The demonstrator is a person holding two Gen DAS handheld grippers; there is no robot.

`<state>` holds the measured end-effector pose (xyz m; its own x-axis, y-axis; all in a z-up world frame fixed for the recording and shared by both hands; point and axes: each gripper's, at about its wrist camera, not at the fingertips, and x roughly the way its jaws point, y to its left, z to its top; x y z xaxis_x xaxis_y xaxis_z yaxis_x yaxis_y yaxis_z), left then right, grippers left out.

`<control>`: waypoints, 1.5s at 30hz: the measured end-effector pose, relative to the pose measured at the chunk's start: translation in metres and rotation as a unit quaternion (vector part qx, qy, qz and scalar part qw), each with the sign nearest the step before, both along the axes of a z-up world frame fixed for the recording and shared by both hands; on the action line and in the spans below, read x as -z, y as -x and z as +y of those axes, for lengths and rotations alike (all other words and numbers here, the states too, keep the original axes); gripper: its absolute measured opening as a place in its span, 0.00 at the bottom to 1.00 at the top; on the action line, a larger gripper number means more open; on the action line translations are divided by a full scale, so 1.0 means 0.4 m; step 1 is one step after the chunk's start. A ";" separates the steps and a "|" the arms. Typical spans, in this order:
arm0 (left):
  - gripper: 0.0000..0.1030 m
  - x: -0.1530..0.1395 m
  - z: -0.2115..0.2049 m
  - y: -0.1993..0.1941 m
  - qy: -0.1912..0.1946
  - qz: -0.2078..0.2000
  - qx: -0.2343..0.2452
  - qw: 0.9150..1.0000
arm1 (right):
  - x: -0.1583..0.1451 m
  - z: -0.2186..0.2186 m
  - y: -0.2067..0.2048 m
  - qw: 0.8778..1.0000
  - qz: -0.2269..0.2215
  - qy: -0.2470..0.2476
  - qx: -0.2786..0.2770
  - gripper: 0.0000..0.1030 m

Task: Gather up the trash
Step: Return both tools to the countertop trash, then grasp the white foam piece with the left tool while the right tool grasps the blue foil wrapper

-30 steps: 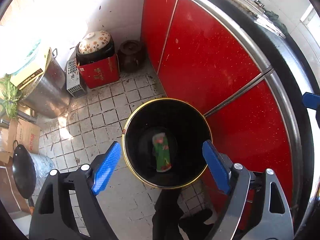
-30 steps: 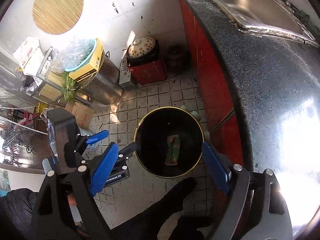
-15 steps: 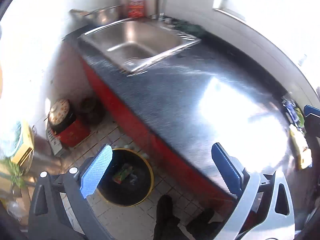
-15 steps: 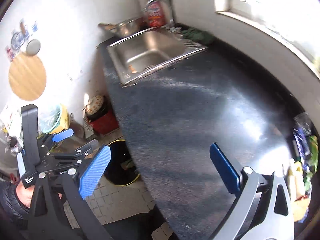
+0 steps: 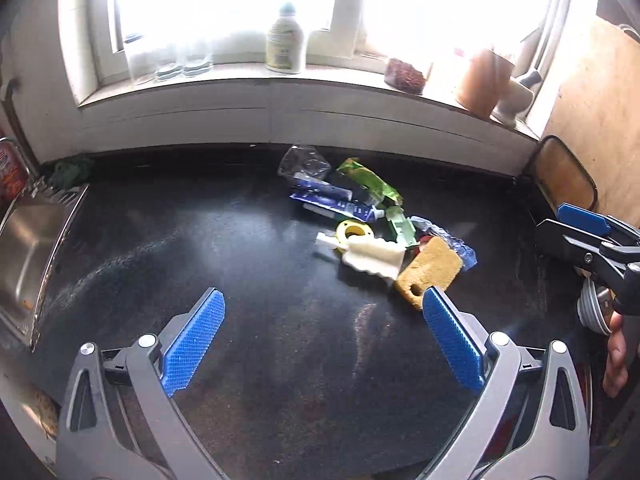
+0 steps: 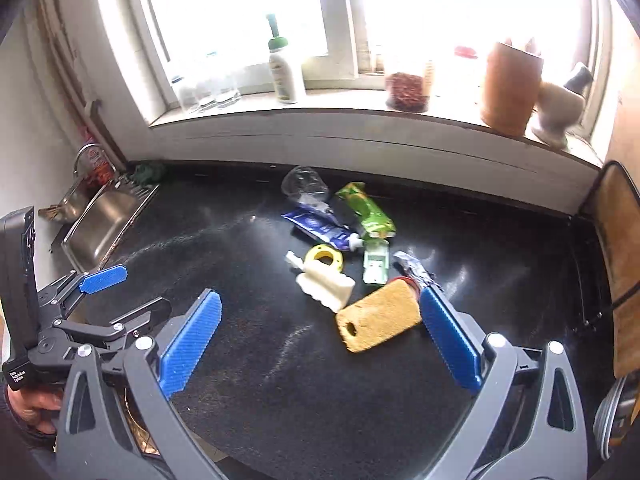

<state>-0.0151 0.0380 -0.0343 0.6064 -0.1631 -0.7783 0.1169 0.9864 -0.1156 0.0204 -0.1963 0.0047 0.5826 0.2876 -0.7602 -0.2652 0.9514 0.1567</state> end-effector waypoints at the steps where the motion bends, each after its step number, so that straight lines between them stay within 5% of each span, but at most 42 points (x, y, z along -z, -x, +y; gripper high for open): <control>1: 0.94 0.002 -0.029 -0.008 0.001 0.004 0.014 1.000 | 0.002 -0.029 0.012 1.000 0.001 -0.001 0.010 0.93; 8: 0.94 0.020 -0.099 -0.046 -0.006 0.028 0.043 0.999 | 0.030 -0.122 0.019 0.999 0.011 -0.005 0.037 0.93; 19: 0.94 0.076 -0.125 -0.117 0.000 0.067 0.004 0.998 | 0.098 -0.154 -0.059 1.000 0.026 0.004 0.012 0.92; 27: 0.93 0.189 -0.181 -0.238 -0.002 0.103 -0.048 0.994 | 0.239 -0.194 -0.171 0.998 0.065 0.023 -0.014 0.85; 37: 0.93 0.359 -0.186 -0.352 0.041 0.162 -0.146 0.975 | 0.440 -0.214 -0.321 0.988 0.143 0.034 -0.052 0.75; 43: 0.92 0.414 -0.177 -0.397 0.063 0.184 -0.177 0.965 | 0.502 -0.197 -0.370 0.980 0.175 0.036 -0.085 0.59; 45: 0.82 0.423 -0.178 -0.407 0.071 0.185 -0.178 0.964 | 0.511 -0.193 -0.371 0.978 0.182 0.034 -0.093 0.37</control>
